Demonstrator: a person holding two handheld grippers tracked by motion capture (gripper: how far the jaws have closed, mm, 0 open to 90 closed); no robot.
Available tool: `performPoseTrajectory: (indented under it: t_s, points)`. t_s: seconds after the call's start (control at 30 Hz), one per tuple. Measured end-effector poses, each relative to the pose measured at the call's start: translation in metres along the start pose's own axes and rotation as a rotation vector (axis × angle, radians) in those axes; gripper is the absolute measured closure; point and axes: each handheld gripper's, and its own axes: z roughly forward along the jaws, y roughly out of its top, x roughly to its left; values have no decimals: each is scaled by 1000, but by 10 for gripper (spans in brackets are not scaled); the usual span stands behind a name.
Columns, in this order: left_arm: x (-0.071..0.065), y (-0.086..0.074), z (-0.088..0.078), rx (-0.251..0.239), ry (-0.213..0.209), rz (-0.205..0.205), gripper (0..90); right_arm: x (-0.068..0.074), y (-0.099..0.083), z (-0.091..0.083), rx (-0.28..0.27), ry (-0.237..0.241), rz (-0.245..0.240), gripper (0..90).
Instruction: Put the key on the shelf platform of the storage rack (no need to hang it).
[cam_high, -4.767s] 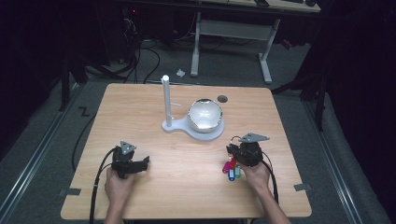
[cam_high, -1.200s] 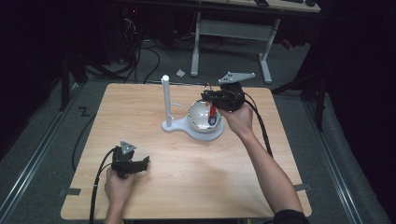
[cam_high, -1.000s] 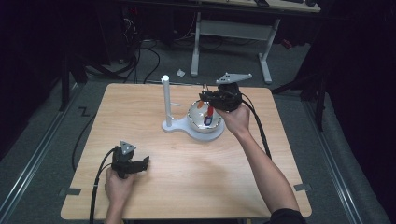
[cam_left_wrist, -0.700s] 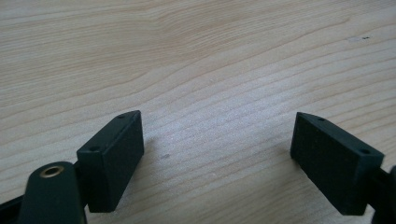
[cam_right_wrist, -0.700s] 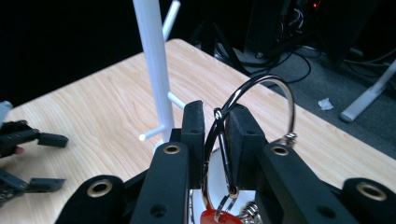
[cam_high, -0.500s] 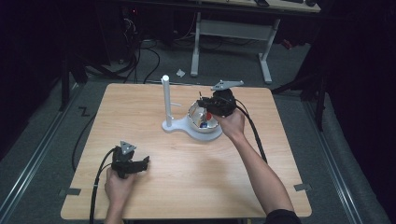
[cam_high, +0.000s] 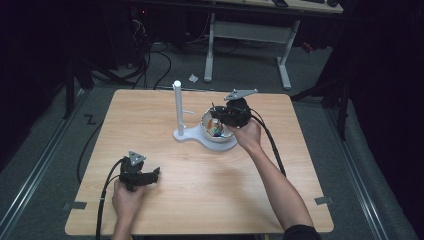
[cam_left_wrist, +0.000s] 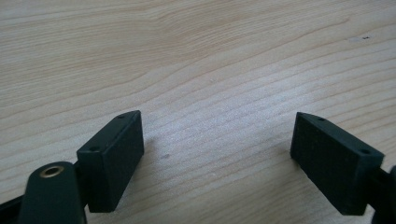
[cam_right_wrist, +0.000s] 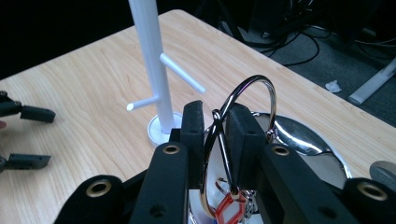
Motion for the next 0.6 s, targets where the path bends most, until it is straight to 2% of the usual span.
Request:
performPoseTrajectory:
  t_s: [0.2, 0.43, 0.5, 0.6]
  points:
    - [0, 0, 0, 0, 0, 0, 178, 0, -3, 4, 11, 8, 1, 784]
    - [0, 0, 0, 1, -1, 0, 179, -6, -7, 9, 26, 16, 16, 783]
    - [0, 0, 0, 0, 0, 0, 178, -10, -9, 10, 32, 24, 41, 781]
    - [0, 0, 0, 0, 0, 0, 179, -12, -12, 14, 45, 23, 39, 780]
